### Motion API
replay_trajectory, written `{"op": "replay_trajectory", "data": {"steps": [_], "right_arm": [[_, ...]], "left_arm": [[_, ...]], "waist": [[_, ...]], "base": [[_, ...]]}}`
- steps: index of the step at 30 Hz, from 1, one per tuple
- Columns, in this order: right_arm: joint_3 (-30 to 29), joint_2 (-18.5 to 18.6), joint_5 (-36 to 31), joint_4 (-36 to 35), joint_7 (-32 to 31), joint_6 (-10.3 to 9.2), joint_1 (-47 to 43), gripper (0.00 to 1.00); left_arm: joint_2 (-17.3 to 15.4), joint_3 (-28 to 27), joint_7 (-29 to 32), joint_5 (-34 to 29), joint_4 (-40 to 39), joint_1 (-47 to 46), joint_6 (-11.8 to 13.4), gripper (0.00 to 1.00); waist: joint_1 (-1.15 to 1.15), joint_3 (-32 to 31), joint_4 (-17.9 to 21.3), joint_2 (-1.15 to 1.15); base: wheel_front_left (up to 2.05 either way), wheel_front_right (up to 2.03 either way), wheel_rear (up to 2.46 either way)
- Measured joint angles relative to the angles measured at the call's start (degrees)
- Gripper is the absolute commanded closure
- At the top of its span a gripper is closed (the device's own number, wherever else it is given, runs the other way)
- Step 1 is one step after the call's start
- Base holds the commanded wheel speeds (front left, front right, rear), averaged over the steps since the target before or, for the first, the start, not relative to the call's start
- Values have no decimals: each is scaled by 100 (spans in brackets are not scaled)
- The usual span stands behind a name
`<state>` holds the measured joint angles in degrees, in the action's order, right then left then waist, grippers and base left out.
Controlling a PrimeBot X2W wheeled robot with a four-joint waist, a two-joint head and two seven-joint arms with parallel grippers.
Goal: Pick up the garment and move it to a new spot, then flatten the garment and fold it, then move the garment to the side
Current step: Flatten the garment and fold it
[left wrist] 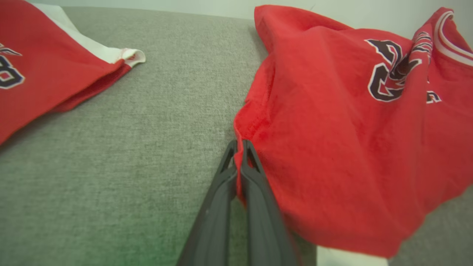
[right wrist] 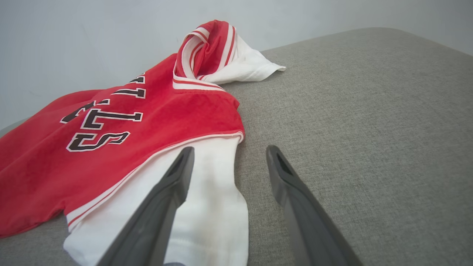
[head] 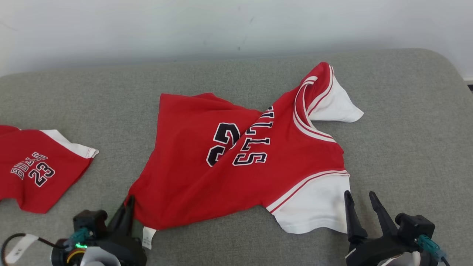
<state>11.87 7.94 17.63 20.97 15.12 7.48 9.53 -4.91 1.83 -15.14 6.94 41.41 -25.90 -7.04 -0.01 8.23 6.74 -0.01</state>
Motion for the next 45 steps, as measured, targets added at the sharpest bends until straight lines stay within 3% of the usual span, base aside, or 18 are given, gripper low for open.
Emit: {"op": "replay_trajectory", "data": {"steps": [9, 18, 19, 20, 21, 28, 45], "right_arm": [[-233, -98, -1, 38, -1, 0, -220, 0], [-180, -102, -11, 35, -1, 0, -162, 0], [-166, -100, -11, 36, 0, 0, -141, 0], [-152, -97, -10, 41, 0, 0, -117, 0], [-154, -94, -10, 41, -1, 0, -91, 0], [-288, -107, -15, 82, 0, 0, -230, 0], [-249, -263, -588, -457, -1, 0, -699, 0]], "left_arm": [[122, -393, 2, -43, -1074, 496, 279, 100], [167, -695, 2, -27, -990, 795, 457, 98], [175, -738, 2, -3, -942, 794, 464, 67], [176, -772, 2, 0, -903, 789, 480, 9], [180, -816, 2, 1, -857, 780, 519, 0], [185, -1073, 2, -178, -1214, 959, 871, 0], [202, -520, 2, -444, -2621, 2382, 813, 0]], "waist": [[0, -155, -272, 0], [0, -209, -630, 1], [0, -197, -633, 1], [0, -188, -622, 0], [0, -182, -603, 0], [0, -351, -474, 0], [1, -1028, -393, 1]], "base": [[0, 0, 0], [0, 0, 0], [0, 0, 0], [0, 0, 0], [0, 0, 0], [0, 0, 0], [0, 0, 0]]}}
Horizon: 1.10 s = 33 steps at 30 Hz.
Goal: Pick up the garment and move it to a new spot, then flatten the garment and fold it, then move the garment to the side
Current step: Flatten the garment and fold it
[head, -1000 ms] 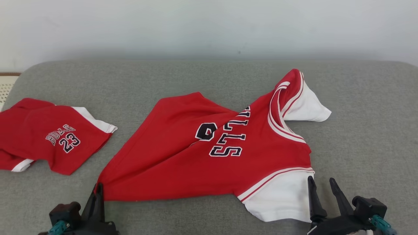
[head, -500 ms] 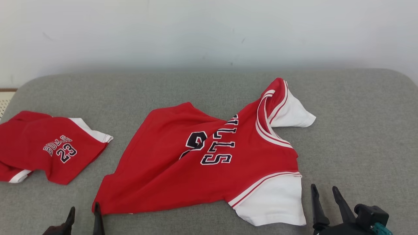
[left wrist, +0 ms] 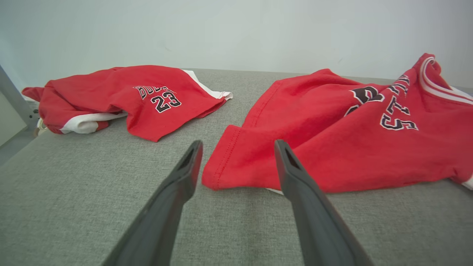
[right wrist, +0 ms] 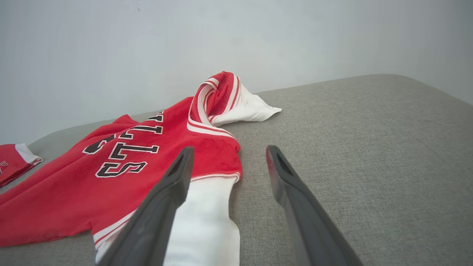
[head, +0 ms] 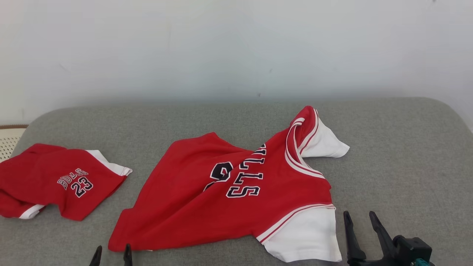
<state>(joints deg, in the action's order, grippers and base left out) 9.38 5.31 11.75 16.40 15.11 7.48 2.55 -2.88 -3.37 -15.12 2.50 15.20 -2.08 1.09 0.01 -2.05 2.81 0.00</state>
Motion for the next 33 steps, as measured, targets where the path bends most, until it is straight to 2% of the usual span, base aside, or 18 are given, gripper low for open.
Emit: {"op": "replay_trajectory", "data": {"steps": [13, 28, 33], "right_arm": [[180, -86, -220, -392, 1, 0, -176, 0], [156, -113, -267, -389, 1, 0, -228, 0], [171, -101, -336, -176, 1, 0, -259, 0]], "left_arm": [[2, 256, 0, -157, -326, 439, 123, 0], [0, 282, 0, -141, -326, 535, 204, 0], [1, 336, 0, -99, -299, 521, 214, 0]], "waist": [[-1, -252, -67, 0], [-1, -265, -84, 0], [-1, -184, -91, 0]], "base": [[0, 0, 0], [0, 0, 0], [0, 0, 0]]}}
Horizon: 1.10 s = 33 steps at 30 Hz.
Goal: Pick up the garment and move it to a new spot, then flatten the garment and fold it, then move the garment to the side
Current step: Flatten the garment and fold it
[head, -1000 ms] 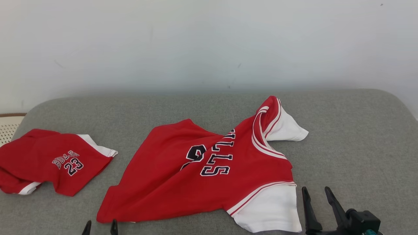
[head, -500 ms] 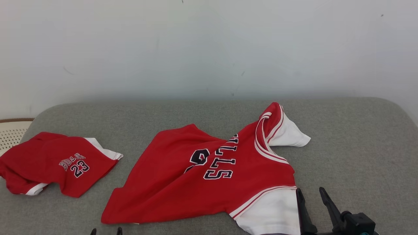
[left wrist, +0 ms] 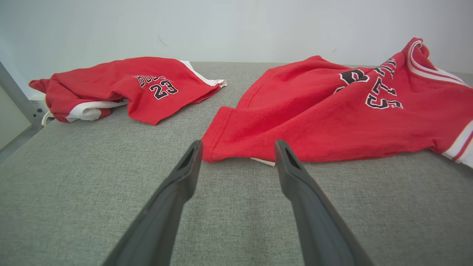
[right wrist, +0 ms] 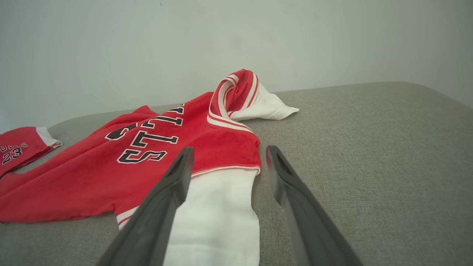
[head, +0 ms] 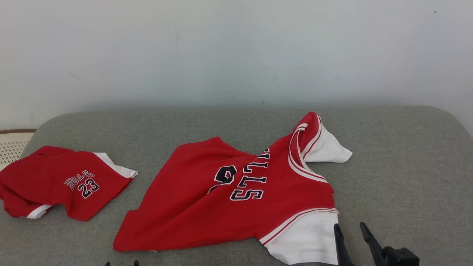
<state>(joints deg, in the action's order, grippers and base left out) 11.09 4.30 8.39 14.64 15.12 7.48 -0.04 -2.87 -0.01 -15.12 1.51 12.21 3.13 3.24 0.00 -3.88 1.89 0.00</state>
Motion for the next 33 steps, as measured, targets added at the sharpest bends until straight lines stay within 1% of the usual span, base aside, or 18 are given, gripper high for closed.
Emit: {"op": "replay_trajectory", "data": {"steps": [10, 16, 28, 29, 30, 31, 32, 33], "right_arm": [[-75, -9, -112, 1089, 0, 0, 97, 0], [-218, -41, 42, 1403, 0, 0, 222, 0], [-299, -91, 10, 2191, 7, 0, 533, 0], [-291, -92, 15, 2235, 12, 0, 547, 4], [-278, -93, 15, 2290, 22, 0, 556, 33], [-285, -92, 25, 2320, 29, 0, 578, 69], [-288, -92, 38, 2334, 29, 0, 602, 88], [-307, -93, 53, 2318, 27, 0, 627, 100]], "left_arm": [[0, 92, 0, 105, 78, -175, 13, 0], [-1, 174, 0, 181, 148, -211, 13, 0], [0, 137, 0, 141, 164, -226, -62, 0], [-1, 132, 0, 137, 163, -226, -63, 0], [-1, 123, 0, 129, 160, -227, -64, 0], [-1, 115, 0, 119, 156, -227, -65, 0], [-1, 110, 0, 111, 149, -227, -67, 0], [0, 103, 0, 99, 140, -228, -70, 0]], "waist": [[-1, 289, -63, 0], [-1, 387, -166, 0], [-1, 479, -341, 0], [-1, 489, -351, 0], [-1, 498, -359, 0], [-1, 507, -364, 0], [0, 516, -365, 0], [0, 527, -363, 0]], "base": [[0, 0, 0], [0, 0, 0], [0, 0, 0], [0, 0, 0], [0, 0, 0], [0, 0, 0], [0, 0, 0], [0, 0, 0]]}}
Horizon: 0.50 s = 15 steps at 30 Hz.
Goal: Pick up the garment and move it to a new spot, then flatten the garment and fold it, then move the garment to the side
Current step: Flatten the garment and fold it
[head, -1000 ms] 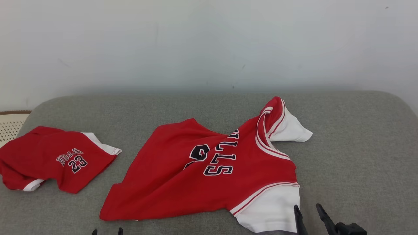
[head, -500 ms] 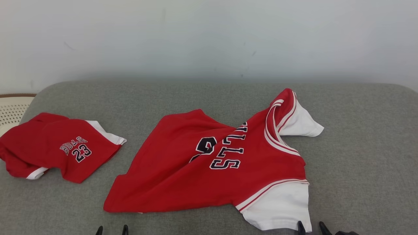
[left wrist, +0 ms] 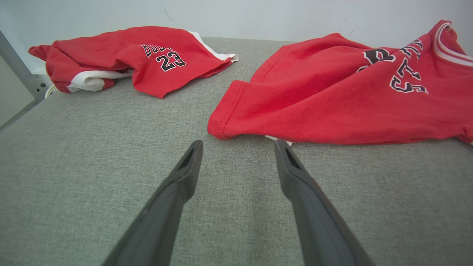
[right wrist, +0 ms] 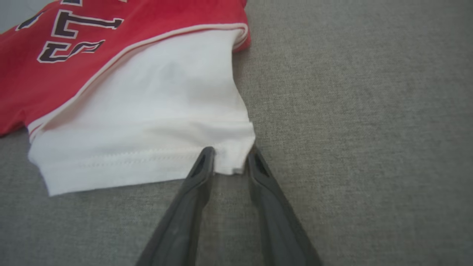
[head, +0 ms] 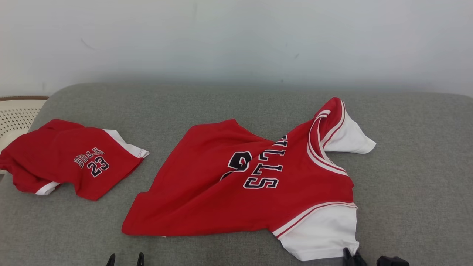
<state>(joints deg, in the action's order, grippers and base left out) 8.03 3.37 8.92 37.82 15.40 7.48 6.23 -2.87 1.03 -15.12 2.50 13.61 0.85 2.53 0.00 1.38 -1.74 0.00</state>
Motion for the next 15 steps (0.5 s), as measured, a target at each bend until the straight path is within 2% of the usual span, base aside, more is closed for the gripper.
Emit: {"op": "replay_trajectory", "data": {"steps": [7, 15], "right_arm": [[-98, -18, 45, -238, -26, 3, -12, 100], [-240, 223, 124, -502, -27, 3, -282, 100]], "left_arm": [[0, -27, 0, -11, -27, -58, -37, 0], [0, -23, 0, 92, 86, -264, -42, 0]], "waist": [[0, 50, 90, 0], [0, 74, 276, -1]], "base": [[0, 0, 0], [0, 0, 0]]}}
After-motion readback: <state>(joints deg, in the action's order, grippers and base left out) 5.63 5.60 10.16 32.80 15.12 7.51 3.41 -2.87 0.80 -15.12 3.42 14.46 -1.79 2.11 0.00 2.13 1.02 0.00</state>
